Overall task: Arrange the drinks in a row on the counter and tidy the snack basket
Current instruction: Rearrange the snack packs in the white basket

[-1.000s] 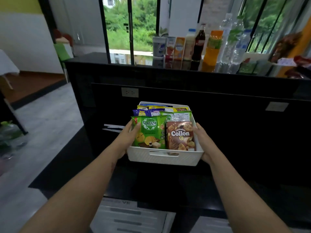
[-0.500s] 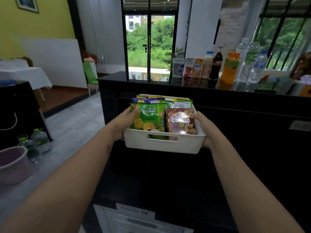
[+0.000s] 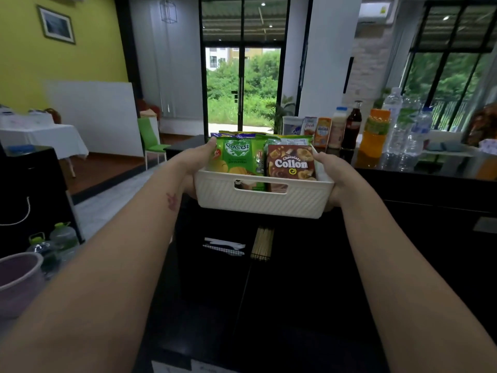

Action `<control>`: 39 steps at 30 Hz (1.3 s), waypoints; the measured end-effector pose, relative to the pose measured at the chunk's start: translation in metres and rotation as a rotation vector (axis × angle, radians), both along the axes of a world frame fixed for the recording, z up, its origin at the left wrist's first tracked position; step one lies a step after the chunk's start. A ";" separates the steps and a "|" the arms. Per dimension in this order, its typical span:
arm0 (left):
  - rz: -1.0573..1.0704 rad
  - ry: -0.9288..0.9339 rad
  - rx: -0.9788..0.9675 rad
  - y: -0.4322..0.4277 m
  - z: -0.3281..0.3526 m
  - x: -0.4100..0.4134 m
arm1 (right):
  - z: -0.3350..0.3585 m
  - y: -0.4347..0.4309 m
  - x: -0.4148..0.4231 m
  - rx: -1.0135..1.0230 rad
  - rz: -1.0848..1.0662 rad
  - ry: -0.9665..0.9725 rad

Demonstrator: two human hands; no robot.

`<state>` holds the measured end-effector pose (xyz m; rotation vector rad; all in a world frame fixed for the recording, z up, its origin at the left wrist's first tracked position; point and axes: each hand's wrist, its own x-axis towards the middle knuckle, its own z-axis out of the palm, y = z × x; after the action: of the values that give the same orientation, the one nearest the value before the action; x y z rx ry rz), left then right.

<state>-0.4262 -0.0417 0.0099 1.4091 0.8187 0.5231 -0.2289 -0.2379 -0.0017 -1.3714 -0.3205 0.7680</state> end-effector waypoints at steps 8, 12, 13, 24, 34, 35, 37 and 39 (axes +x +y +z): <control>0.031 -0.006 -0.024 0.041 0.020 0.027 | 0.027 0.045 0.033 -0.050 0.001 -0.023; -0.005 -0.013 -0.081 0.069 0.014 0.046 | 0.025 0.076 0.053 -0.070 0.038 -0.013; -0.020 -0.016 -0.102 0.076 0.012 0.051 | 0.024 0.083 0.058 -0.072 0.045 -0.011; -0.023 -0.228 -0.179 0.156 0.011 0.115 | 0.025 0.177 0.123 0.058 -0.021 0.051; 0.090 -0.242 -0.131 0.239 0.007 0.179 | 0.022 0.249 0.178 0.096 0.003 0.091; 0.096 -0.251 -0.134 0.243 0.007 0.182 | 0.022 0.253 0.179 0.103 0.011 0.087; 0.100 -0.259 -0.150 0.254 0.005 0.190 | 0.021 0.261 0.184 0.115 0.023 0.068; 0.112 -0.252 -0.158 0.265 0.004 0.198 | 0.020 0.268 0.188 0.127 0.021 0.046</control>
<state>-0.2280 0.2237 0.0136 1.1310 0.7210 0.6917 -0.0405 0.0304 0.0187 -1.2310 -0.3426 0.7820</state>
